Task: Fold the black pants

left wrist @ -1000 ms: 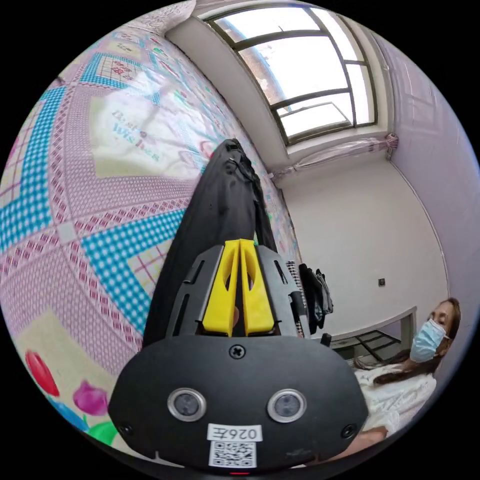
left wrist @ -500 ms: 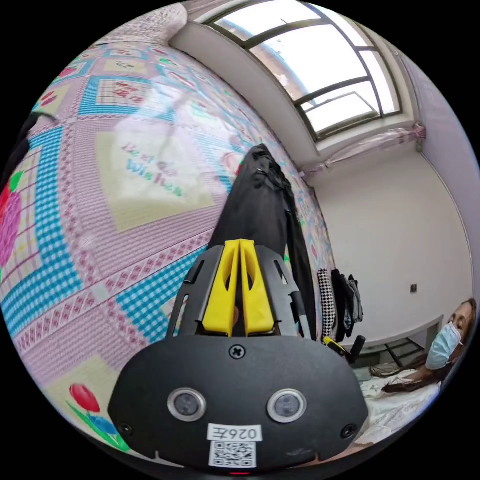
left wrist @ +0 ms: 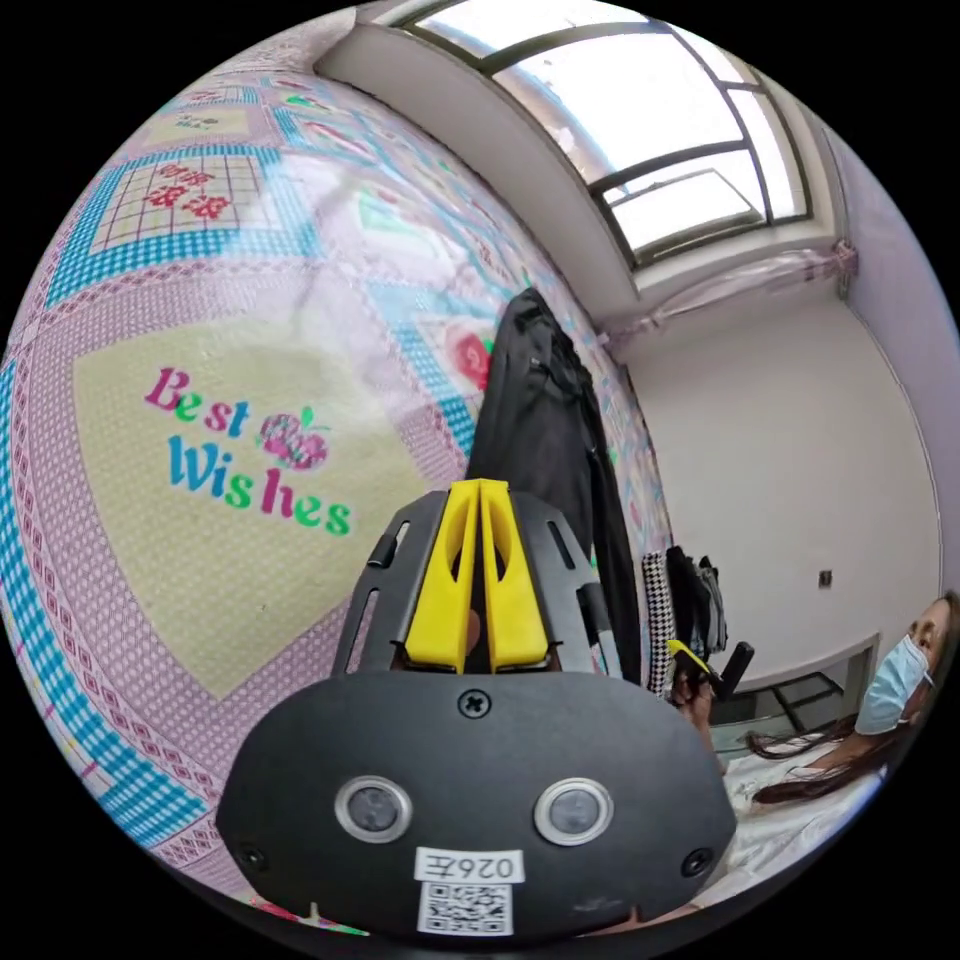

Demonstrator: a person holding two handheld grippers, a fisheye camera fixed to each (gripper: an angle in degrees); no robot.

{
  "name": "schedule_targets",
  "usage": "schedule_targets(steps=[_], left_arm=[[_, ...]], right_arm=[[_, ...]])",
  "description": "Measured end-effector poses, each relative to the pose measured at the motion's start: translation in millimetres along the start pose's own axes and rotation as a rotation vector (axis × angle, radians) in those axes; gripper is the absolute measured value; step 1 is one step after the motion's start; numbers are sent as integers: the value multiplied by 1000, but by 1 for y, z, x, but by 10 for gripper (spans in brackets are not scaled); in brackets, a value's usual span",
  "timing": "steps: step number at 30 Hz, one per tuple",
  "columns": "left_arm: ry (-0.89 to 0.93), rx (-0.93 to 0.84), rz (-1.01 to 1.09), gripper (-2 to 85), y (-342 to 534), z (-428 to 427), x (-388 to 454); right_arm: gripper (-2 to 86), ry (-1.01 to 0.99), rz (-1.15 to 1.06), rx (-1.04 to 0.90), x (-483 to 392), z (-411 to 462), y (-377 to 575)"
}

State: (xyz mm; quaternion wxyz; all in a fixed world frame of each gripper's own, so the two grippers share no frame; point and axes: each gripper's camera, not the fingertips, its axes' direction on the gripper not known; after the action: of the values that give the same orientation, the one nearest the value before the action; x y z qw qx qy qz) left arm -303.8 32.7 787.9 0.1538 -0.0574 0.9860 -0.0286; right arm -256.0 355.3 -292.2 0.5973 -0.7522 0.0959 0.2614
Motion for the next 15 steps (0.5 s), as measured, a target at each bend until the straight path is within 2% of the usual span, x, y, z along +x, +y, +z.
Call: schedule_targets(steps=[3,9,12,14,15], left_arm=[[99,51,38,-10,-31,13,11],[143,-91,234,-10,-123,115,73],[31,-168,271,-10,-148,163,74],[-159,-275,269,-10,-160,189,49],[-102,-255,277,-10,-162,187,42]], right_arm=[[-9,70,-43,38,7,3,-44],[-9,276,-198,84,21,57,-180],[-9,302,-246,36,29,107,-250],[-9,304,-248,-11,38,140,-279],[-9,309,-250,-64,48,160,-291]])
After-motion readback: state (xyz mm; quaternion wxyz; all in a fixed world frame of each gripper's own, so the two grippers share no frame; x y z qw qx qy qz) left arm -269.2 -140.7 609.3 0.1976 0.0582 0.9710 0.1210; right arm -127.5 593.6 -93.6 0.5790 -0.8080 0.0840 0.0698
